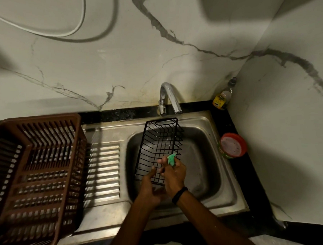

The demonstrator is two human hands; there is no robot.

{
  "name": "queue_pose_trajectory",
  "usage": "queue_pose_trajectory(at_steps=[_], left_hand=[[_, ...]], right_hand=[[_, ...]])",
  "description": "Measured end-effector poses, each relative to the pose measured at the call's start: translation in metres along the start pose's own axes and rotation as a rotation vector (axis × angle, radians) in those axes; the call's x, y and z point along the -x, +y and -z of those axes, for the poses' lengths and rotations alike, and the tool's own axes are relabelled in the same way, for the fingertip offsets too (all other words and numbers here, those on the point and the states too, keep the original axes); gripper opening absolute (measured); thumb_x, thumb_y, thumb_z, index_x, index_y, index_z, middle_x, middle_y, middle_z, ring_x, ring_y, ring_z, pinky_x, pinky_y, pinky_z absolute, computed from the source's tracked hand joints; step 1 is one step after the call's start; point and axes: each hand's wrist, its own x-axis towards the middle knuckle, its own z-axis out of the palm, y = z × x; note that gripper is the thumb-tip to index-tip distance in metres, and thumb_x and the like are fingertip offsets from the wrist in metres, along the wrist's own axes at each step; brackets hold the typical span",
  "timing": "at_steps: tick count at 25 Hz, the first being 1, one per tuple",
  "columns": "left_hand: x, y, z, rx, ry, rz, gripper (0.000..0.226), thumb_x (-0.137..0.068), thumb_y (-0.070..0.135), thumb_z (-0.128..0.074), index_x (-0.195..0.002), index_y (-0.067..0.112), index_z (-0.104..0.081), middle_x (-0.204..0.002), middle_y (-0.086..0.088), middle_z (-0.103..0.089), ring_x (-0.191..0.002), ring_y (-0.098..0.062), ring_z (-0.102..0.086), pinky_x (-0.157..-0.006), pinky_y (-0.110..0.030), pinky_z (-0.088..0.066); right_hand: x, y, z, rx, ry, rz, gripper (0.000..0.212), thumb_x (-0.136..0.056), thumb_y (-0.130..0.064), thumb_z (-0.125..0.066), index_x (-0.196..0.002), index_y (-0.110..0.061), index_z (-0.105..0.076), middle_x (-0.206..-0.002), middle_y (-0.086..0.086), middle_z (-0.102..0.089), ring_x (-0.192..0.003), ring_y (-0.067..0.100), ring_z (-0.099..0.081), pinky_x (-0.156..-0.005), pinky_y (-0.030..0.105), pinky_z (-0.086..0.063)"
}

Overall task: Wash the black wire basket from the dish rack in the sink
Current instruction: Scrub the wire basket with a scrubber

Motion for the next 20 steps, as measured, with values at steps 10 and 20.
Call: queue_pose_trajectory(at_steps=[10,20], left_hand=[[-0.024,0.003,-0.002,-0.008,0.321,-0.356,0.027,-0.104,0.021,-0.047,-0.103,0.003,-0.067,-0.097,-0.018,-0.069,-0.081,-0.027,-0.063,-0.074,-0.039,-0.052],[-0.047,0.016,0.011,-0.301,0.463,-0.75,0.034,-0.098,0.035,-0.062,-0.12,0.011,-0.07,-0.103,-0.01,-0.07,-0.103,-0.034,-0.066,-0.096,-0.049,-0.054]], right_hand=[[-0.003,0.018,0.048,0.396,-0.061,0.041,0.038,-0.073,-0.058,-0.075,-0.093,-0.026,-0.068,-0.089,0.006,-0.073,-0.081,0.022,-0.072,-0.073,0.05,-0.061],[-0.037,-0.08,0.138,0.257,-0.015,-0.118,0.017,-0.09,-0.023,-0.068,-0.099,-0.012,-0.061,-0.082,0.004,-0.057,-0.073,0.016,-0.056,-0.07,0.032,-0.052]])
